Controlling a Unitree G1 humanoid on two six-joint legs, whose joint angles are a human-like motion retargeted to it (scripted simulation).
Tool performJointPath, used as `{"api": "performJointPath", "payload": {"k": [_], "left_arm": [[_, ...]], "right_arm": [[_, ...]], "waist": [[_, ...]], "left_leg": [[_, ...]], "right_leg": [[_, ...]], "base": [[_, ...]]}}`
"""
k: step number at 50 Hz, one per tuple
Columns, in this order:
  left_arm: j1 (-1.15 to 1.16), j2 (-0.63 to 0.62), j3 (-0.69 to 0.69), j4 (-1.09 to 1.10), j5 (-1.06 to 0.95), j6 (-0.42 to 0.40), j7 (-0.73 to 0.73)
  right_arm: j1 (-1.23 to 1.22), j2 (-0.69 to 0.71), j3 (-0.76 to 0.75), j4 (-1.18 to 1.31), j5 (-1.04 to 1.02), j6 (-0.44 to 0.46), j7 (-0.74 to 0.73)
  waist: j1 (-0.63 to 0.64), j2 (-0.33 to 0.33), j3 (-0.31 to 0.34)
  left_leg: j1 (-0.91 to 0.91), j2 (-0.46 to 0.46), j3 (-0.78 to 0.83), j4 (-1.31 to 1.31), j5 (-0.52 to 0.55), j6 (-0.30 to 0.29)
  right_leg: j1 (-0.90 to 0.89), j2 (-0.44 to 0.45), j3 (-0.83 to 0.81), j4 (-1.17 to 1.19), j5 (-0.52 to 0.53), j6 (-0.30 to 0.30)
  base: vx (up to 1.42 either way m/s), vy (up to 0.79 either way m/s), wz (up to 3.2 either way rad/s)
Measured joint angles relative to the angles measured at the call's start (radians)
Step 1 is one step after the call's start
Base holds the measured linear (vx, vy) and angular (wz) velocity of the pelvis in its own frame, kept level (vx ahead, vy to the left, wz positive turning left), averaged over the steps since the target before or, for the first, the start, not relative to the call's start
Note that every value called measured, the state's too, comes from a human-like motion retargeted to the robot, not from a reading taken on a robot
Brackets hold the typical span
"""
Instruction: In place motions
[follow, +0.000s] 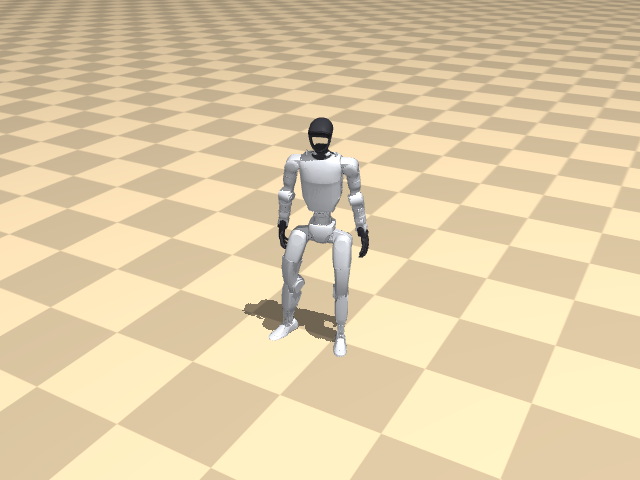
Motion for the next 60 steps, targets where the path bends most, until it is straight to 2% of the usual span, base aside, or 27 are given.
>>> {"api": "performJointPath", "payload": {"k": [7, 10, 12, 14, 17, 20, 25, 30, 33, 40, 42, 43, 45, 47, 49, 52, 55, 60], "left_arm": [[-0.113, 0.032, -0.063, -0.082, 0.011, 0.009, -0.042], [-0.198, 0.044, -0.076, -0.095, 0.025, 0.008, -0.062], [-0.259, 0.056, -0.091, -0.112, 0.026, -0.001, -0.073], [-0.315, 0.079, -0.119, -0.137, 0.018, -0.013, -0.083], [-0.393, 0.136, -0.177, -0.168, -0.006, -0.035, -0.089], [-0.465, 0.172, -0.2, -0.169, -0.005, -0.066, -0.036], [-0.516, 0.15, -0.205, -0.153, -0.004, -0.061, 0.015], [-0.435, 0.119, -0.195, -0.182, -0.039, -0.072, -0.048], [-0.356, 0.085, -0.195, -0.19, -0.027, -0.061, -0.056], [-0.181, 0.026, -0.206, -0.125, 0.002, -0.078, -0.062], [-0.121, 0.015, -0.194, -0.095, 0.056, -0.087, -0.006], [-0.102, 0.015, -0.192, -0.077, 0.083, -0.083, 0.014], [-0.09, 0.005, -0.179, -0.037, 0.131, -0.054, 0.048], [-0.093, -0.014, -0.169, 0.027, 0.112, -0.008, 0.111], [-0.091, -0.027, -0.146, 0.069, 0.044, -0.008, 0.151], [-0.04, -0.024, -0.125, 0.064, 0.02, -0.048, 0.099], [0.004, -0.029, -0.085, 0.038, 0.076, -0.033, 0.072], [-0.034, 0.007, -0.109, 0.038, 0.04, -0.034, 0.051]], "right_arm": [[-0.124, 0.004, 0.066, -0.162, 0.001, -0.021, 0.056], [-0.187, -0.001, 0.102, -0.214, -0.009, -0.033, 0.072], [-0.234, -0.008, 0.127, -0.237, -0.016, -0.048, 0.06], [-0.282, -0.016, 0.151, -0.251, -0.029, -0.062, 0.037], [-0.356, -0.023, 0.194, -0.248, -0.055, -0.055, 0.016], [-0.416, -0.023, 0.202, -0.222, -0.069, -0.033, 0.033], [-0.442, -0.03, 0.177, -0.188, -0.038, -0.036, 0.007], [-0.377, -0.016, 0.166, -0.231, -0.047, -0.056, 0.003], [-0.315, -0.016, 0.149, -0.227, -0.052, -0.044, 0.026], [-0.2, -0.042, 0.141, -0.117, -0.023, -0.036, 0.021], [-0.142, -0.04, 0.128, -0.08, -0.088, -0.015, -0.018], [-0.118, -0.038, 0.107, -0.058, -0.12, 0.001, -0.033], [-0.095, -0.035, 0.068, -0.018, -0.161, 0.045, -0.041], [-0.081, -0.026, 0.039, 0.012, -0.131, 0.078, -0.031], [-0.063, -0.02, 0.041, 0.017, -0.062, 0.064, -0.021], [-0.029, -0.012, 0.047, 0.017, -0.034, 0.036, -0.052], [-0.008, -0.005, 0.026, 0.017, -0.061, 0.025, -0.093], [-0.036, -0.007, 0.059, -0.014, -0.017, -0.014, -0.084]], "waist": [[-0.006, 0.001, 0.028], [-0.009, -0.016, 0.033], [-0.002, -0.037, 0.039], [0.012, -0.042, 0.037], [0.05, -0.045, 0.04], [0.068, -0.069, 0.072], [0.096, -0.068, 0.094], [0.066, -0.049, 0.086], [0.027, -0.051, 0.09], [-0.034, 0.023, 0.075], [-0.035, 0.019, 0.021], [-0.034, 0.012, -0.011], [-0.014, 0.003, -0.033], [0.02, 0.003, 0.012], [0.029, 0.002, 0.057], [0.002, 0.008, 0.026], [-0.007, 0.014, -0.026], [-0.002, 0.008, 0.013]], "left_leg": [[-0.013, 0.016, 0.02, 0.04, -0.013, 0.011], [-0.088, 0.021, 0.024, 0.129, -0.053, 0.039], [-0.189, 0.029, -0.005, 0.247, -0.095, 0.054], [-0.289, 0.069, -0.014, 0.365, -0.14, 0.059], [-0.433, 0.158, -0.026, 0.532, -0.191, 0.049], [-0.491, 0.176, -0.021, 0.615, -0.217, 0.053], [-0.519, 0.185, -0.037, 0.644, -0.223, 0.048], [-0.448, 0.153, -0.03, 0.565, -0.207, 0.049], [-0.329, 0.065, -0.026, 0.409, -0.152, 0.052], [-0.077, 0.049, -0.009, 0.022, 0.007, -0.036], [-0.041, 0.041, 0.064, -0.02, 0.01, -0.049], [-0.056, 0.024, 0.036, -0.014, 0.006, -0.038], [-0.087, 0.005, -0.035, 0.013, 0.003, -0.022], [-0.053, 0.012, 0.005, 0.017, -0.002, -0.018], [-0.009, 0.013, 0.025, 0.01, -0.007, -0.016], [-0.007, 0.011, 0.014, 0.005, -0.01, -0.014], [-0.029, 0.009, 0.007, 0.006, -0.011, -0.009], [-0.008, 0.011, 0.02, 0.012, -0.013, -0.008]], "right_leg": [[-0.009, -0.011, -0.014, 0.049, 0.006, 0.035], [-0.069, -0.027, 0.0, 0.117, 0.0, 0.087], [-0.156, -0.057, 0.056, 0.215, -0.003, 0.146], [-0.249, -0.057, 0.077, 0.305, -0.014, 0.182], [-0.372, -0.007, 0.085, 0.41, -0.022, 0.182], [-0.433, 0.002, 0.118, 0.477, -0.026, 0.182], [-0.451, -0.001, 0.115, 0.496, -0.033, 0.182], [-0.39, -0.009, 0.125, 0.426, -0.021, 0.182], [-0.29, -0.06, 0.125, 0.332, -0.013, 0.177], [-0.03, 0.002, -0.012, -0.015, -0.001, 0.006], [-0.014, 0.015, -0.065, -0.036, -0.027, 0.003], [-0.04, 0.005, -0.03, -0.019, -0.025, 0.003], [-0.077, -0.012, 0.059, 0.019, -0.012, 0.015], [-0.05, -0.014, 0.034, 0.026, -0.008, 0.016], [-0.01, -0.012, 0.009, 0.019, -0.01, 0.012], [-0.001, -0.008, 0.003, 0.003, -0.007, 0.011], [-0.018, -0.005, -0.001, -0.001, -0.005, 0.014], [-0.001, -0.009, -0.006, 0.016, -0.004, 0.019]], "base": [[-0.05, 0.0, 0.07], [-0.2, -0.03, 0.18], [-0.29, -0.06, 0.12], [-0.29, -0.15, -0.27], [-0.2, -0.22, -0.62], [-0.2, -0.16, -0.16], [-0.06, -0.06, 0.04], [0.11, 0.1, 0.03], [0.2, 0.19, 0.42], [0.08, 0.06, 0.2], [0.36, 0.07, -0.02], [0.33, 0.06, 0.02], [0.19, 0.04, -0.12], [-0.07, 0.0, -0.3], [-0.15, -0.01, -0.14], [0.19, 0.04, 0.15], [0.15, 0.03, 0.03], [-0.06, 0.0, 0.0]]}}
